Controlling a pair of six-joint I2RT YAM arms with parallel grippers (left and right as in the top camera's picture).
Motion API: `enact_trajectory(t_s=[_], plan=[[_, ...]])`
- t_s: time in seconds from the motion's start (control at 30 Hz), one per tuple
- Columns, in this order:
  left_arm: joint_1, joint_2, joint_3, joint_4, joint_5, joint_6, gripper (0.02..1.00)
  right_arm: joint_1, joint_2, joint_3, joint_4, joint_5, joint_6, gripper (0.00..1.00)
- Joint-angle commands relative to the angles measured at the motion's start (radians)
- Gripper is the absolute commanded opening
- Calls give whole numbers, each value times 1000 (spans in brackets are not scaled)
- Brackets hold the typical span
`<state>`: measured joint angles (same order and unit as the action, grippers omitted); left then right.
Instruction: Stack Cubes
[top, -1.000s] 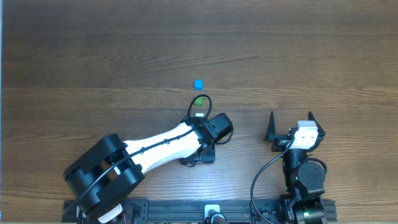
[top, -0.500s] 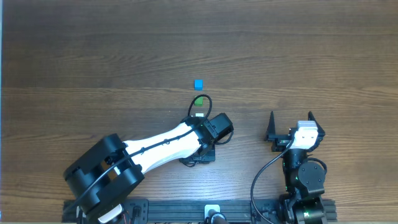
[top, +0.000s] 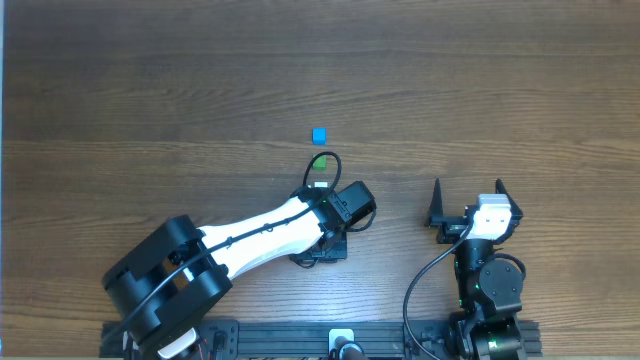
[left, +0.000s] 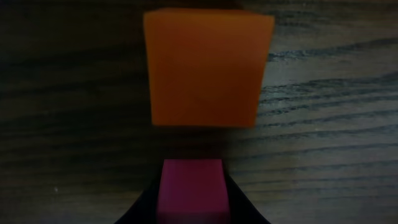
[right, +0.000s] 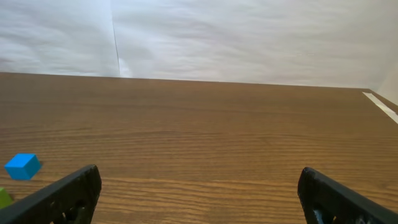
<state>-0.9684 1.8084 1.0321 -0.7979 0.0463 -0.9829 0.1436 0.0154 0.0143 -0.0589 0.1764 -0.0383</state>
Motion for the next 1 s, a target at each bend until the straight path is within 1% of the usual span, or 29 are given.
enact_trajectory(t_s=[0.03, 0.2, 0.43, 0.67, 0.83, 1.0], plan=[[0, 24, 1, 17, 43, 11, 115, -6, -11, -9, -1, -7, -4, 991], [10, 8, 59, -53, 33, 11, 106, -6, -11, -9, -1, -7, -4, 993], [57, -46, 150, -153, 26, 10, 99, -6, -11, -9, -1, -7, -4, 993], [112, -62, 324, -283, -42, 17, 77, -6, -11, -9, -1, -7, -4, 991], [177, -58, 406, -290, -69, 70, 80, -6, -11, -9, -1, -7, -4, 991], [252, -7, 407, -253, -43, 120, 64, -6, -11, -9, -1, -7, -4, 993]])
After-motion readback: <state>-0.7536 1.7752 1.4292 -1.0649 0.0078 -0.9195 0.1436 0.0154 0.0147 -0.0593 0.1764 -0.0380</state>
